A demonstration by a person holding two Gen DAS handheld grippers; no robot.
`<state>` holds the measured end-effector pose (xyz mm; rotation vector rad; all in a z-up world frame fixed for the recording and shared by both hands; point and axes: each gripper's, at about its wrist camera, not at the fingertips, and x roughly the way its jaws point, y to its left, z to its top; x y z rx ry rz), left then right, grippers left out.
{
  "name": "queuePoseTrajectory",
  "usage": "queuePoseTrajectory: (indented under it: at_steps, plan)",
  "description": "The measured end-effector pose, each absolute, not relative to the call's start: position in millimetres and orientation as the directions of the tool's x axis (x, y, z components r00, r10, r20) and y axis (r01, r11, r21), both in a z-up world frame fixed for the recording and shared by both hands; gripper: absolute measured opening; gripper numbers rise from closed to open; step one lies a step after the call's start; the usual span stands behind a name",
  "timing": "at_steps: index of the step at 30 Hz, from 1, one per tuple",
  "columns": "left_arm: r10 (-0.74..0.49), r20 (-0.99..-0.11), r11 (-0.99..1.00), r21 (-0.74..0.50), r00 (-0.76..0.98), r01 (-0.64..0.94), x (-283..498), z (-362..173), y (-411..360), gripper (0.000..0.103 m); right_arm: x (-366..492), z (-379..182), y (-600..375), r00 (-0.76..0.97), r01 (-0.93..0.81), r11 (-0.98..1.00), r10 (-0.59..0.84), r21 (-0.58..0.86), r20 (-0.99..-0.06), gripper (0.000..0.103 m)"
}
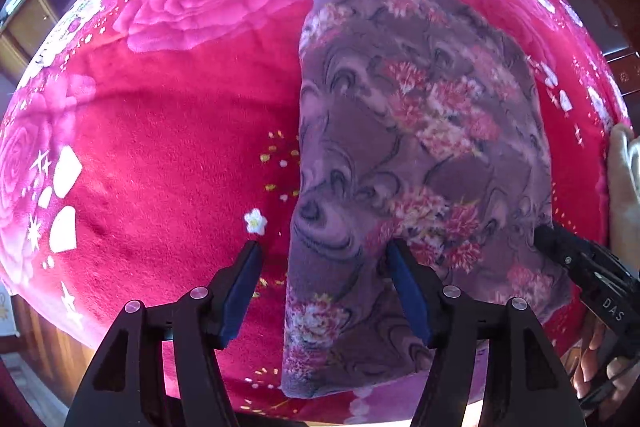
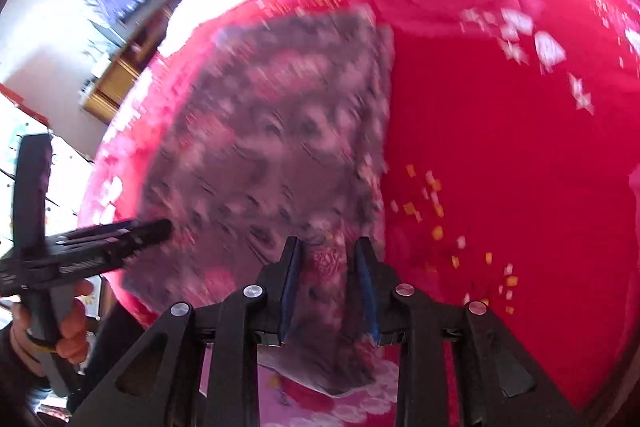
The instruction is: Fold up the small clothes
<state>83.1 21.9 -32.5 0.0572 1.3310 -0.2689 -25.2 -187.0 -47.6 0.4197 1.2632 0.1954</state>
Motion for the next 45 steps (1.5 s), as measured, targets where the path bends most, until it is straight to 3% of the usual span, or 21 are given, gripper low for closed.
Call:
queuePoseTrajectory:
  at_steps: [7, 14, 17, 24, 26, 30, 34, 39, 42, 45]
  plan:
    - [-0.165, -0.961, 0.970, -0.118, 0.221, 0.212, 76.3, -32.1, 20.1, 0.065, -30.3, -21.9, -198.6, 0.401, 0.092, 0.898, 0.363, 0.431, -0.841, 0.032]
    - [-0.176, -0.961, 0.968, -0.130, 0.212, 0.215, 83.2, -42.1, 25.2, 0.067, -23.7, -37.5, -189.8, 0.330, 0.099, 0.917, 0.336, 0.386, -0.882, 0.034]
    - [-0.260, -0.950, 0.952, -0.221, 0.175, 0.213, 93.9, -31.1, 31.9, 0.053, -14.2, -26.9, -194.5, 0.361, 0.122, 0.898, 0.357, 0.423, -0.861, 0.034]
    - [-0.266, -0.934, 0.959, -0.231, 0.238, 0.167, 137.8, -12.4, 31.6, 0.054, 30.8, -36.5, -204.4, 0.390, 0.231, 0.845, 0.374, 0.483, -0.841, 0.040]
    - [-0.241, -0.947, 0.965, -0.211, 0.212, 0.155, 147.0, -24.7, 26.9, 0.055, 36.3, -47.4, -202.7, 0.346, 0.236, 0.869, 0.343, 0.435, -0.873, 0.031]
    - [-0.267, -0.945, 0.959, -0.241, 0.189, 0.147, 157.1, -30.2, 23.7, 0.054, 42.7, -47.7, -202.4, 0.324, 0.224, 0.881, 0.336, 0.417, -0.884, 0.031]
    - [-0.278, -0.927, 0.957, -0.247, 0.252, 0.150, 183.0, -13.6, 16.6, 0.053, 65.6, -32.9, -227.9, 0.407, 0.296, 0.827, 0.343, 0.478, -0.847, 0.040]
    - [-0.270, -0.930, 0.960, -0.243, 0.248, 0.137, 227.3, -9.8, -4.8, 0.054, 117.7, -46.9, -238.8, 0.412, 0.382, 0.744, 0.394, 0.548, -0.822, 0.044]
    - [-0.219, -0.944, 0.973, -0.193, 0.249, 0.124, 249.4, -23.6, -16.7, 0.056, 136.8, -60.8, -236.4, 0.383, 0.402, 0.777, 0.337, 0.484, -0.860, 0.036]
    - [-0.160, -0.964, 0.985, -0.143, 0.211, 0.096, 263.3, -53.2, -23.7, 0.069, 145.4, -76.5, -235.6, 0.348, 0.398, 0.816, 0.288, 0.419, -0.892, 0.035]
